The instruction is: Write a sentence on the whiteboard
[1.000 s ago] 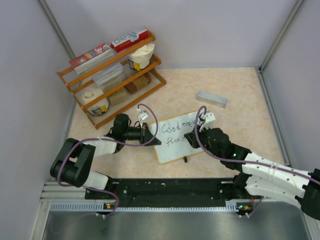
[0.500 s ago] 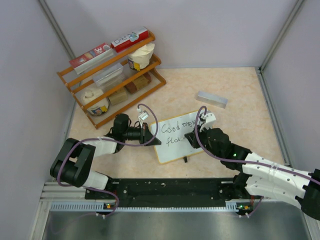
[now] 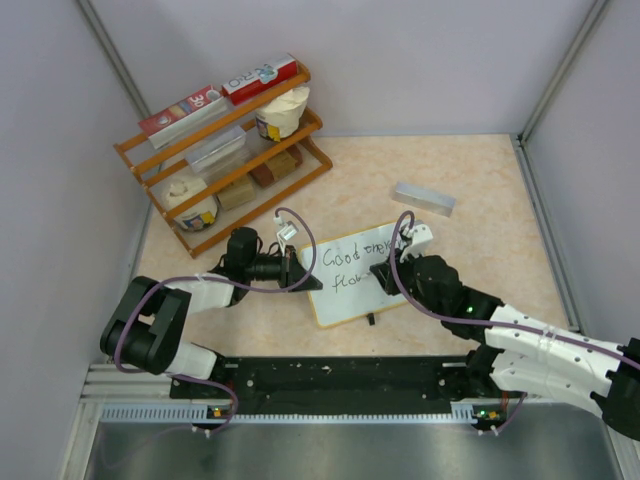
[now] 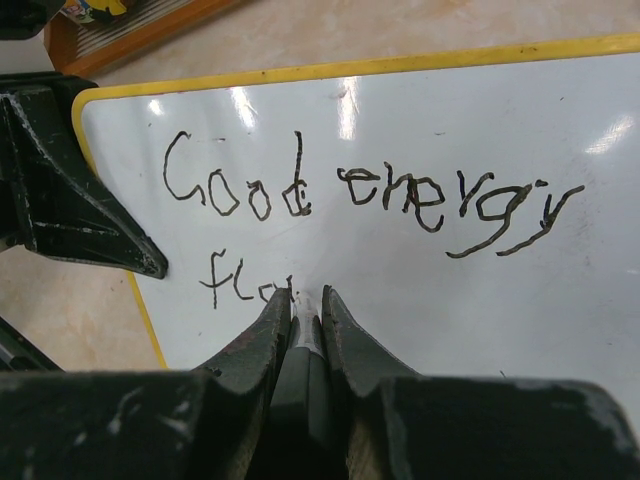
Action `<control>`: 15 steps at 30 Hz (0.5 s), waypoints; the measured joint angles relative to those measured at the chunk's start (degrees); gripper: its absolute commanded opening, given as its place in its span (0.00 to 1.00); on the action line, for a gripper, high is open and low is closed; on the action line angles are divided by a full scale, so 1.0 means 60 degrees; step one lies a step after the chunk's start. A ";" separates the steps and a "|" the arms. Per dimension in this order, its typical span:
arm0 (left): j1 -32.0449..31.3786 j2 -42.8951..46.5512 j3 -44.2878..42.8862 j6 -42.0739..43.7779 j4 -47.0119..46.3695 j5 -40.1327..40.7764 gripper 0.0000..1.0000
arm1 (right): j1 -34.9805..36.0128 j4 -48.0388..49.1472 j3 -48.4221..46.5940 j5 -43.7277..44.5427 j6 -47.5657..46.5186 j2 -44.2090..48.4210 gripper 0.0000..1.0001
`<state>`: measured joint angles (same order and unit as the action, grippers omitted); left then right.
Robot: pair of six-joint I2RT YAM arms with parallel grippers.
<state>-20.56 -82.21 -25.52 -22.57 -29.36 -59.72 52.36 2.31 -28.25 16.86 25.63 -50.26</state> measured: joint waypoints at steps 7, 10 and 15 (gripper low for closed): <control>-0.0004 0.0000 -0.0004 0.0000 0.0000 0.0000 0.00 | 0.0000 0.0000 -0.0004 0.0033 0.0007 0.0011 0.00; -0.0004 0.0000 -0.0004 0.0004 0.0000 -0.0004 0.00 | 0.0000 0.0004 -0.0004 0.0175 0.0000 0.0113 0.00; -0.0018 0.0000 -0.0022 0.0007 0.0004 -0.0007 0.00 | -0.0004 0.0040 -0.0004 0.0466 -0.0015 0.0255 0.00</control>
<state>-20.67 -82.21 -25.65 -22.52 -29.34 -59.77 52.34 2.55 -28.27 19.66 25.54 -48.73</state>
